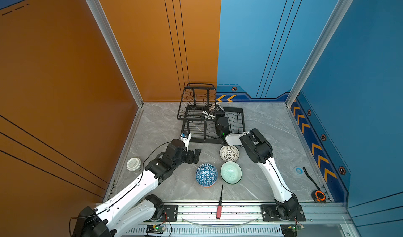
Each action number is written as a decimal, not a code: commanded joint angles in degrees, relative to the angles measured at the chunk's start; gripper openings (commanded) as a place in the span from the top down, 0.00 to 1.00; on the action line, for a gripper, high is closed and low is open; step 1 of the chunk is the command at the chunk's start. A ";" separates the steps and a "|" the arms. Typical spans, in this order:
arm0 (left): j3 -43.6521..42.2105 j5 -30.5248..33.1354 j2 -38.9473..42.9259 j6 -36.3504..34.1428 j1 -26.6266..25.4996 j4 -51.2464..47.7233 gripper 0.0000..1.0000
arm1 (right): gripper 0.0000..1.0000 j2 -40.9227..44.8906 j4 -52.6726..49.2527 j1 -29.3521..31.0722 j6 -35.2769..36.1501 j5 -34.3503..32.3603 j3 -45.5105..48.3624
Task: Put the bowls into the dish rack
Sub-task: 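Lower the bowl into the rack's wire slots with the right gripper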
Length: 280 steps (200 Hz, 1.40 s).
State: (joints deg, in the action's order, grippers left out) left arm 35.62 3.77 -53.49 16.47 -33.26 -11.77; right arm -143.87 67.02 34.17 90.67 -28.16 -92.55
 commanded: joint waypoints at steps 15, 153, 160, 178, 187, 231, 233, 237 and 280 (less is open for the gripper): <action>-1.25 -0.98 1.00 -0.03 0.74 0.48 0.02 | 1.00 0.79 3.47 0.28 0.17 3.06 -0.09; -2.73 -1.76 2.33 0.23 2.24 0.44 0.02 | 1.00 7.30 -8.46 0.77 -8.59 6.57 5.75; -2.79 -1.75 2.32 0.31 2.30 0.43 0.02 | 1.00 7.71 -9.30 0.80 -9.20 6.32 5.91; -2.92 -1.81 2.49 0.32 2.36 0.46 0.02 | 1.00 9.05 -12.05 0.74 -11.15 5.66 6.26; -2.92 -1.84 2.51 0.31 2.47 0.46 0.02 | 1.00 9.71 -13.67 0.65 -12.13 5.58 6.45; -3.14 -2.08 2.51 0.41 2.58 0.51 0.02 | 1.00 11.78 -21.27 0.25 -16.39 5.48 6.26; -3.13 -2.09 2.52 0.41 2.58 0.47 0.02 | 1.00 11.80 -21.42 0.23 -16.51 5.42 6.25; -3.14 -2.10 2.51 0.40 2.58 0.49 0.02 | 1.00 11.84 -21.91 0.20 -16.70 5.40 6.07; -3.35 -2.19 2.77 0.49 2.70 0.45 0.02 | 1.00 11.62 -24.53 0.12 -18.52 4.41 5.23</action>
State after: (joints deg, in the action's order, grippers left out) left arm 33.39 2.68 -51.68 16.51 -31.11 -11.38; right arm -134.69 47.05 34.48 74.85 -22.17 -86.65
